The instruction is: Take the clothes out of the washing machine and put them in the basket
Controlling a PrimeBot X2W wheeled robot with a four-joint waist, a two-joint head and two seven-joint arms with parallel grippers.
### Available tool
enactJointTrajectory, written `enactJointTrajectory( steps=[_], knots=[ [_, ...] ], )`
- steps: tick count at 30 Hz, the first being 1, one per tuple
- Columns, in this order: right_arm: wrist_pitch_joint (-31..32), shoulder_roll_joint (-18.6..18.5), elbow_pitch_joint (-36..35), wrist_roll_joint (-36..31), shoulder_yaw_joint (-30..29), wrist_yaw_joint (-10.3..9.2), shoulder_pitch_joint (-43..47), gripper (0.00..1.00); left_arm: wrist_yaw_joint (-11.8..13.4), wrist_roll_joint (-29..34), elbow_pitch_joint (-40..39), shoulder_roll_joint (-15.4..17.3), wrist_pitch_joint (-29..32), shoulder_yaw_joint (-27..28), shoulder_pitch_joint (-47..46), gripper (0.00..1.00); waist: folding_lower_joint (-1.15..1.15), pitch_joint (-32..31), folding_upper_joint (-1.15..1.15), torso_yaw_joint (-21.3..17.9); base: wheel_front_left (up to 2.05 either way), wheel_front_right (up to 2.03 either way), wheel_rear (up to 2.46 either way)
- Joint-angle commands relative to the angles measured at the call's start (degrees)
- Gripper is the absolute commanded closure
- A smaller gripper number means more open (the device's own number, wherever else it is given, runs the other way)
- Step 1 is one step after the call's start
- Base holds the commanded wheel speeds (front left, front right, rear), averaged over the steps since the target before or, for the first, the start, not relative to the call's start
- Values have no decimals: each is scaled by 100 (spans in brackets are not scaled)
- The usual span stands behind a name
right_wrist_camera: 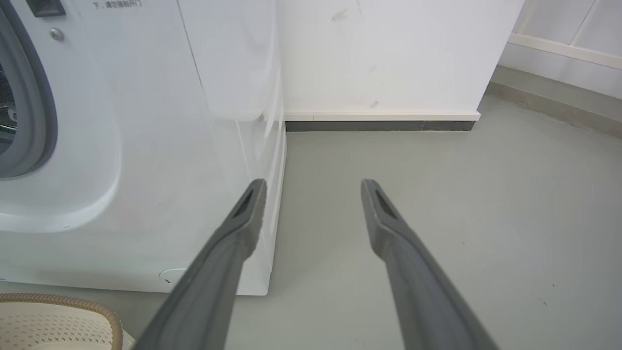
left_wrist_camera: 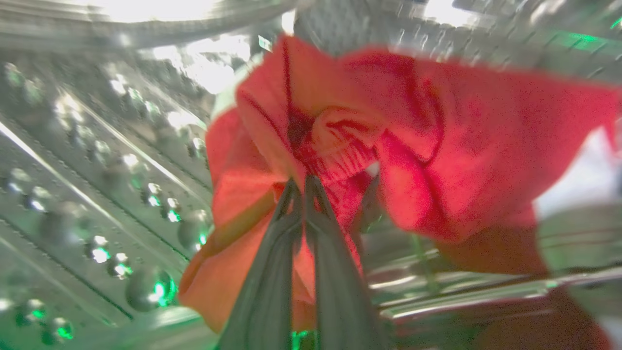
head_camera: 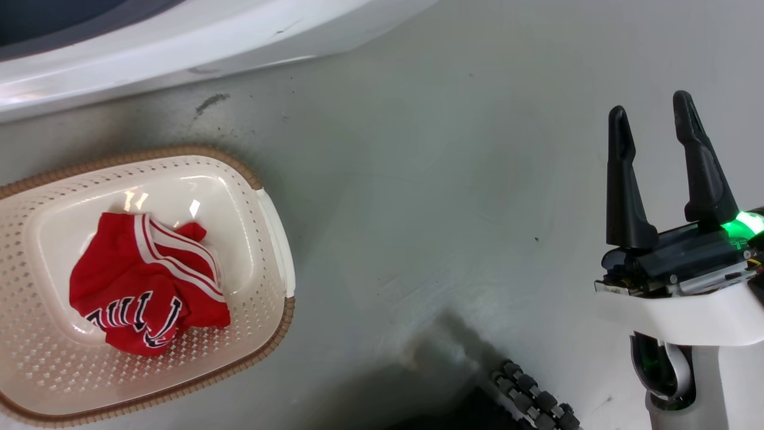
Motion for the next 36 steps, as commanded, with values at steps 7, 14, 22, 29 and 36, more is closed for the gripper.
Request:
enactJointTrajectory(
  steps=[7, 14, 22, 29, 36],
  knots=[
    [-12, 7, 55, -161, -36, -4, 32, 0, 2, -196, -80, -146, -728, -111, 200, 100, 0, -462, 0, 252, 0, 0, 0],
    [-11, 6, 123, -249, -52, -4, 61, 0, 1, -528, -154, -351, -1190, -325, 464, 100, 0, -716, 0, 427, 0, 0, 0],
    [-11, 6, 198, -311, -72, -4, 127, 0, 1, -956, -259, -441, -1774, -605, 1059, 100, 0, -1107, 0, 545, 0, 0, 0],
    [-11, 6, 285, -472, -119, -4, 287, 0, 1, -1320, -360, -559, -2498, -797, 1752, 100, 0, -1586, 0, 743, 0, 0, 0],
    [-11, 5, 374, -595, -127, -4, 496, 0, 0, -1717, -477, -771, -3235, -738, 2538, 100, 0, -2133, 0, 936, 0, 0, 0]
  ],
)
